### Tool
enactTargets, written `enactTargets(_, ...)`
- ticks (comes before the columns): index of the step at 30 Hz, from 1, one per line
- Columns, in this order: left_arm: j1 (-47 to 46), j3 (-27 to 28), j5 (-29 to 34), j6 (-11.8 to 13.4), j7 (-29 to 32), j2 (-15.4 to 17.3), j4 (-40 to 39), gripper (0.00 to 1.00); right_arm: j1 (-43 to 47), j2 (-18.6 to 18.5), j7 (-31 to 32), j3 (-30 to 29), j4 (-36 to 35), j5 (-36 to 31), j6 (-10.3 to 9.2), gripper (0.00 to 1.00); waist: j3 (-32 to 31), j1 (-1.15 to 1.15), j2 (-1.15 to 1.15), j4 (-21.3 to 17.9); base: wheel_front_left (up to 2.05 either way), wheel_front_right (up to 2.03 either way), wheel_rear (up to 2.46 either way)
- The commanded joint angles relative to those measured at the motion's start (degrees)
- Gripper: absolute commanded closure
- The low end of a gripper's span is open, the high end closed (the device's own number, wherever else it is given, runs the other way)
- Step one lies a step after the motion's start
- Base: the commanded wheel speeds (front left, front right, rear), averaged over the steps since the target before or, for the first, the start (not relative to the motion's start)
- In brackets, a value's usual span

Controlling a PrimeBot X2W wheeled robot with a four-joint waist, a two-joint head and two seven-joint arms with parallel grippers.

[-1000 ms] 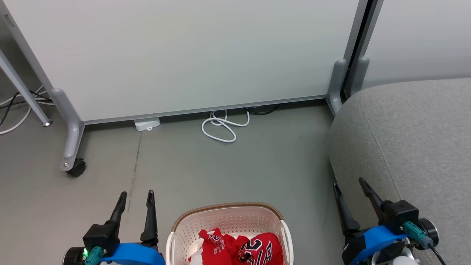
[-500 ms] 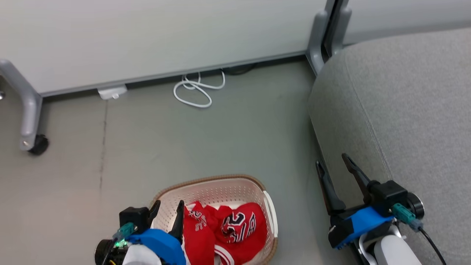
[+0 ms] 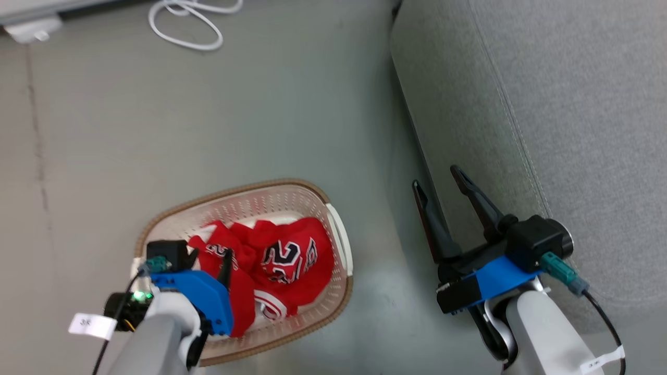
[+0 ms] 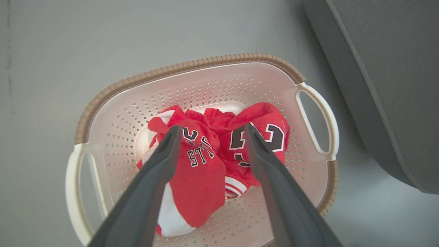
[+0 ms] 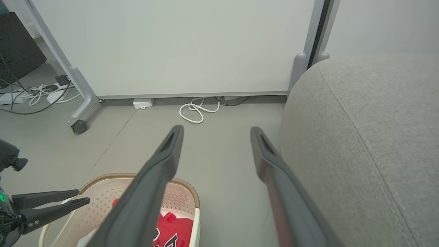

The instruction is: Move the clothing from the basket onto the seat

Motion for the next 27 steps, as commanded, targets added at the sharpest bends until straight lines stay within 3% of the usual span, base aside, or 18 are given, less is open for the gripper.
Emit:
enactTargets(1, -1.55, 0.09, -0.2, -0.04, 0.17, 0.88, 0.48, 0.0, -1.35, -0.09, -0.45, 0.21, -0.4, 0.35, 0.03, 0.0, 5.68, -0.01, 0.0, -3.9, 0.0, 0.0, 0.0)
enactTargets(12, -8.68, -0.56, -0.43, 0.52, 4.31, 3.79, 7.9, 0.0, -4.99, -0.06, -0.98, 2.49, -1.72, 4.23, 0.03, 0.0, 14.12, -0.01, 0.0, -7.81, 0.0, 0.0, 0.0)
enactTargets(16, -10.31, -0.28, -0.43, 2.41, 4.52, 4.52, 9.67, 0.0, -5.4, -0.07, -0.99, 2.71, -3.25, 4.92, 0.03, 0.0, 16.0, -0.01, 0.0, -8.25, 0.0, 0.0, 0.0)
enactTargets(21, -12.29, -0.41, 0.4, 6.85, 4.92, 5.04, 11.93, 0.0, -5.58, -0.08, -1.01, 2.98, -4.07, 5.54, 0.03, 0.0, 17.34, -0.01, 0.0, -8.76, 0.0, 0.0, 0.0)
enactTargets(25, -13.42, -0.41, -0.14, 6.81, 5.57, 5.27, 13.32, 0.0, -5.68, -0.08, -1.01, 3.48, -4.34, 6.11, 0.03, 0.0, 18.03, -0.01, 0.0, -9.37, 0.0, 0.0, 0.0)
enactTargets(26, -13.69, -0.55, -0.12, 6.82, 5.77, 5.39, 13.63, 0.25, -5.73, -0.08, -1.01, 3.49, -4.42, 6.01, 0.03, 0.0, 18.13, -0.01, 0.0, -9.48, 0.0, 0.0, 0.0)
enactTargets(27, -13.93, -0.6, -0.23, 6.76, 5.93, 5.42, 13.85, 0.86, -5.72, -0.08, -1.02, 3.47, -4.5, 5.89, 0.03, 0.0, 18.2, -0.01, 0.0, -9.56, 0.0, 0.0, 0.0)
